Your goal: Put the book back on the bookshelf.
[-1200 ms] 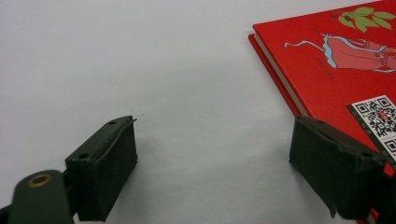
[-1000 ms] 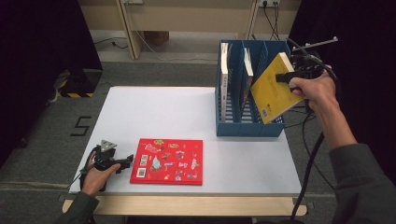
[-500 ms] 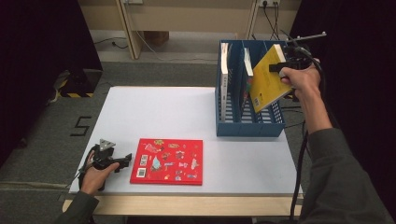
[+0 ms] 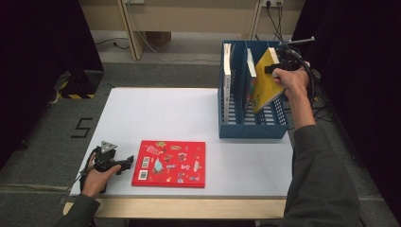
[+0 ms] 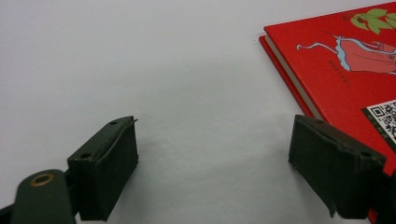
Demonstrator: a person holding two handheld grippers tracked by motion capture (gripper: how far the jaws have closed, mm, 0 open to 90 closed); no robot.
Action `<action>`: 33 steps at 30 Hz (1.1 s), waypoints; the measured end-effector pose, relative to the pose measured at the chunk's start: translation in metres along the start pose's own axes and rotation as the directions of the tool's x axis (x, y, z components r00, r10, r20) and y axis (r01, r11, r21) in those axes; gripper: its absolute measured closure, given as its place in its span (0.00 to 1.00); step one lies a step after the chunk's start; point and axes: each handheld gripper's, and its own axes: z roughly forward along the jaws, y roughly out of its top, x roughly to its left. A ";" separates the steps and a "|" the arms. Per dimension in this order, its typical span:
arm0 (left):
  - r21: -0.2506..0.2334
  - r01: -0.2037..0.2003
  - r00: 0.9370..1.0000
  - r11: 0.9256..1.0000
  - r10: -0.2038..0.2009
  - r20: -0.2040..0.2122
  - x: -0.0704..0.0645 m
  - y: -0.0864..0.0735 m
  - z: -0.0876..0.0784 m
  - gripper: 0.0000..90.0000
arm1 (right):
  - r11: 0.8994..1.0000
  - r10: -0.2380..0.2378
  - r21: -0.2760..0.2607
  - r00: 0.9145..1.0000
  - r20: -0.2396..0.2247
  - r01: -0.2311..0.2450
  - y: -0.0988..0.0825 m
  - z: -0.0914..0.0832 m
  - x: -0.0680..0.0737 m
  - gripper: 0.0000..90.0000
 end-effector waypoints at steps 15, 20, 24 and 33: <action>-0.004 0.003 1.000 1.000 -0.003 -0.001 0.000 -0.001 0.000 0.16 | 0.999 0.001 0.037 1.000 0.019 -0.001 -0.007 0.033 0.003 0.83; -0.003 0.003 1.000 1.000 -0.003 0.000 0.000 -0.001 0.000 0.16 | 0.999 0.003 0.053 1.000 0.021 -0.004 -0.010 0.046 0.006 0.83; -0.004 0.003 1.000 1.000 -0.003 0.001 0.000 -0.001 0.000 0.16 | 0.997 0.001 0.075 1.000 0.025 -0.003 -0.013 0.056 0.006 0.82; -0.003 0.001 1.000 1.000 -0.001 0.002 0.000 -0.001 0.000 0.16 | 0.997 -0.040 0.073 0.999 0.021 0.039 -0.013 0.054 0.007 0.78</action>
